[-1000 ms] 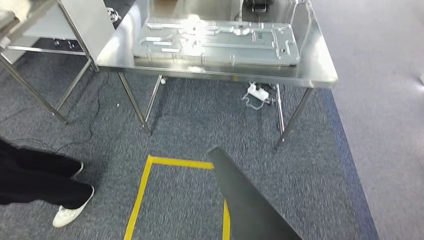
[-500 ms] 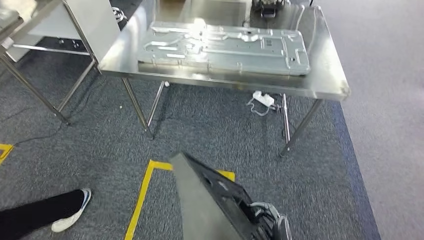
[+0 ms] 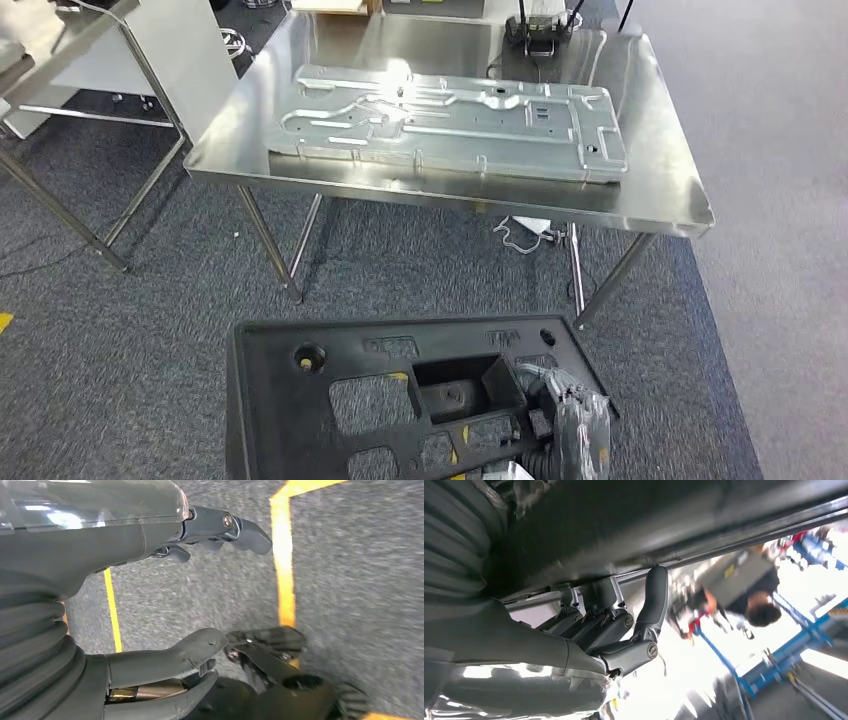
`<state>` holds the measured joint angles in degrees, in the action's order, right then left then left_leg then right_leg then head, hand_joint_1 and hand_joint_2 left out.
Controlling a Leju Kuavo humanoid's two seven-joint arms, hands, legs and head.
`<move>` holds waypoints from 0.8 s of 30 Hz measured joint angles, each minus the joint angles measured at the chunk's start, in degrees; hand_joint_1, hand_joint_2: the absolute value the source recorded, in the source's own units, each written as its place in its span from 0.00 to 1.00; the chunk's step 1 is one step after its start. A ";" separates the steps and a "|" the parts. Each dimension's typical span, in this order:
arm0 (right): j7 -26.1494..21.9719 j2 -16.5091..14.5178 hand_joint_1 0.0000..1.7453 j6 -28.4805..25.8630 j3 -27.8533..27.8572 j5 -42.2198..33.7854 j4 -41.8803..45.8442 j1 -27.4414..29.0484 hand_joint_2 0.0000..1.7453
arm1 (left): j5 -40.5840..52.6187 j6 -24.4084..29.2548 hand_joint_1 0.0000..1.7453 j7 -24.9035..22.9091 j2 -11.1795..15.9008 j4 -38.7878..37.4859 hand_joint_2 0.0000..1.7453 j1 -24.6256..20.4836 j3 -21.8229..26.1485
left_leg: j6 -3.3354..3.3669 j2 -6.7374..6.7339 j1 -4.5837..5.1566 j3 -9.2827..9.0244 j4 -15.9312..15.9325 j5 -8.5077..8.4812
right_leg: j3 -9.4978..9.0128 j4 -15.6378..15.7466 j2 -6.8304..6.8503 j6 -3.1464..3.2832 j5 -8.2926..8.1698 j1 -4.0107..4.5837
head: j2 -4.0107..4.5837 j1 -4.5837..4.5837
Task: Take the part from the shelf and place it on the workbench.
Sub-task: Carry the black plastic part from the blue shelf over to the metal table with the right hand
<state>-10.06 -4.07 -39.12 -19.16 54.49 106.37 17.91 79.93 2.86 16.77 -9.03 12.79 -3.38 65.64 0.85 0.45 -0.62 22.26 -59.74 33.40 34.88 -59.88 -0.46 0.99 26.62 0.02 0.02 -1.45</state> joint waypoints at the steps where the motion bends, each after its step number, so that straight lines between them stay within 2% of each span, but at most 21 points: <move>1: 0.34 -0.17 1.00 -0.28 0.41 1.27 -0.21 -0.75 1.00 | 0.07 -0.04 0.00 0.03 0.00 -0.01 1.00 -0.19 -0.10 | -0.22 -0.02 -0.03 1.22 -2.57 -0.54 | -1.06 0.49 0.03 0.45 0.30 -0.16 | 0.00 0.03; 2: 0.58 -0.32 1.00 -0.43 0.75 2.13 -0.42 -1.39 1.00 | 0.20 -0.07 0.00 0.03 0.00 -0.01 1.00 -0.34 -0.17 | -0.35 -0.05 -0.09 3.14 -5.82 -0.35 | -2.03 0.90 0.07 0.72 0.67 -0.31 | 0.00 0.03; 3: 0.84 -0.46 1.00 -0.51 1.06 3.07 -0.67 -1.90 1.00 | 0.32 -0.08 0.00 0.03 0.00 -0.02 1.00 -0.42 -0.23 | -0.48 -0.06 -0.12 5.52 -9.18 0.67 | -2.76 1.09 0.14 0.90 1.23 -0.33 | 0.00 0.04; 4: 1.19 -0.59 1.00 -0.55 1.35 4.42 -0.96 -2.34 1.00 | 0.49 -0.11 0.00 -0.02 0.00 -0.03 1.00 -0.44 -0.29 | -0.63 -0.07 -0.17 8.08 -12.00 2.41 | -3.36 1.20 0.12 0.98 1.83 -0.36 | 0.00 0.06; 5: 1.70 -0.69 1.00 -0.55 1.61 6.22 -1.33 -2.73 1.00 | 0.74 -0.15 0.00 -0.10 0.00 -0.04 1.00 -0.35 -0.38 | -0.79 -0.08 -0.22 10.33 -13.71 4.35 | -4.01 1.23 0.04 0.93 2.46 -0.38 | -0.01 0.06; 6: 2.44 -0.76 1.00 -0.54 1.87 8.33 -1.80 -3.14 1.00 | 1.00 -0.19 0.00 -0.25 0.01 -0.04 1.00 -0.17 -0.52 | -0.94 -0.09 -0.27 12.03 -14.04 5.66 | -4.76 1.23 -0.08 0.84 3.14 -0.42 | -0.01 0.07; 7: 3.37 -0.79 1.00 -0.53 2.09 10.47 -2.34 -3.63 1.00 | 1.30 -0.21 0.00 -0.45 0.03 -0.04 1.00 0.02 -0.71 | -1.03 -0.09 -0.34 13.07 -12.91 5.70 | -5.61 1.23 -0.22 0.68 3.84 -0.49 | 0.00 0.07; 8: 4.41 -0.76 1.00 -0.49 2.26 12.38 -2.94 -4.25 1.00 | 1.58 -0.24 0.00 -0.66 0.08 -0.04 1.00 0.16 -0.91 | -1.13 -0.12 -0.43 13.59 -10.46 4.15 | -6.56 1.22 -0.32 0.44 4.60 -0.60 | 0.00 0.07; 10: 6.22 -0.60 1.00 -0.26 2.50 14.88 -4.12 -5.64 1.00 | 2.04 -0.35 0.00 -1.00 0.16 -0.10 1.00 0.35 -1.19 | -1.31 -0.52 -0.52 13.79 -4.77 -2.31 | -8.33 1.15 -0.37 -0.24 6.22 -0.73 | 0.01 0.08; 11: 6.88 -0.48 1.00 -0.07 2.64 15.53 -4.60 -6.35 1.00 | 2.22 -0.45 0.00 -1.08 0.18 -0.15 1.00 0.29 -1.30 | -1.10 -0.76 -0.45 13.69 -3.03 -4.74 | -8.97 1.15 -0.35 -0.67 6.97 -0.68 | 0.00 0.13; 12: 7.40 -0.31 1.00 0.19 2.81 15.95 -4.98 -7.04 1.00 | 2.37 -0.58 0.00 -1.14 0.17 -0.20 1.00 0.22 -1.43 | -0.71 -0.93 -0.38 13.59 -2.27 -6.15 | -9.57 1.24 -0.30 -1.12 7.56 -0.56 | 0.00 0.16; 14: 8.24 0.10 1.00 0.62 3.27 16.45 -5.46 -8.35 1.00 | 2.51 -0.78 0.00 -1.17 0.17 -0.24 1.00 -0.02 -1.79 | 0.49 -0.76 -0.27 12.87 -2.02 -5.75 | -10.23 0.89 -0.23 -1.91 7.68 -0.42 | 0.00 0.24; 15: 8.58 0.40 1.00 0.79 3.57 16.56 -5.66 -8.93 1.00 | 2.57 -0.85 0.00 -1.14 0.20 -0.24 1.00 -0.05 -2.00 | 0.97 -0.61 -0.35 12.23 -1.67 -5.62 | -9.95 -0.36 -0.15 -2.22 7.16 -0.46 | 0.01 0.20; 16: 8.84 0.71 1.00 0.87 3.90 16.56 -5.82 -9.42 1.00 | 2.62 -0.87 0.00 -1.09 0.22 -0.24 1.00 -0.06 -2.16 | 1.36 -0.49 -0.37 11.46 -1.27 -5.39 | -8.89 -2.53 -0.09 -2.47 6.50 -0.56 | 0.00 0.18; 18: 9.28 1.49 1.00 0.96 4.67 16.35 -6.13 -10.07 1.00 | 2.78 -0.89 0.00 -0.99 0.29 -0.24 1.00 -0.10 -2.41 | 1.90 -0.34 -0.38 9.73 -0.23 -4.85 | -4.32 -9.19 0.10 -2.91 6.59 -0.70 | -0.01 0.13; 20: 9.60 2.25 1.00 1.02 5.50 16.16 -6.44 -10.28 1.00 | 2.85 -0.90 0.00 -0.95 0.32 -0.24 1.00 -0.06 -2.53 | 2.08 -0.13 -0.23 7.91 0.80 -4.05 | 1.17 -14.49 0.17 -3.07 9.81 -0.71 | 0.00 0.14; 21: 9.72 2.61 1.00 1.07 5.92 16.12 -6.61 -10.29 1.00 | 2.86 -0.91 0.00 -0.95 0.32 -0.24 1.00 0.03 -2.57 | 2.09 0.01 -0.11 6.79 1.29 -3.50 | 3.22 -15.21 0.17 -2.97 11.72 -0.68 | 0.01 0.14; 22: 9.79 2.94 1.00 1.13 6.32 16.07 -6.76 -10.29 1.00 | 2.87 -0.92 0.00 -0.95 0.33 -0.24 1.00 0.13 -2.59 | 2.10 0.12 0.05 5.56 1.75 -2.90 | 4.57 -14.47 0.17 -2.73 12.85 -0.56 | 0.01 0.13; 23: 9.84 3.22 1.00 1.23 6.68 16.04 -6.90 -10.30 1.00 | 2.88 -0.92 0.00 -0.95 0.33 -0.24 1.00 0.23 -2.61 | 2.13 0.19 0.28 4.27 2.17 -2.23 | 5.25 -12.31 0.18 -2.28 12.42 -0.38 | 0.01 0.13; 24: 9.85 3.49 1.00 1.32 7.01 16.01 -7.02 -10.30 1.00 | 2.89 -0.94 0.00 -0.95 0.29 -0.25 1.00 0.32 -2.62 | 2.19 0.19 0.48 3.06 2.57 -1.47 | 5.47 -8.96 0.18 -1.47 9.60 -0.01 | 0.01 0.12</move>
<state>-0.21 -0.58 -37.80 -12.15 70.50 99.35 7.61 82.82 1.92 15.82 -8.74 12.53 -3.06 63.02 3.05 0.64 -0.14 25.32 -57.17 31.93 40.35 -68.83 -0.28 -0.48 36.22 0.02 0.02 -1.33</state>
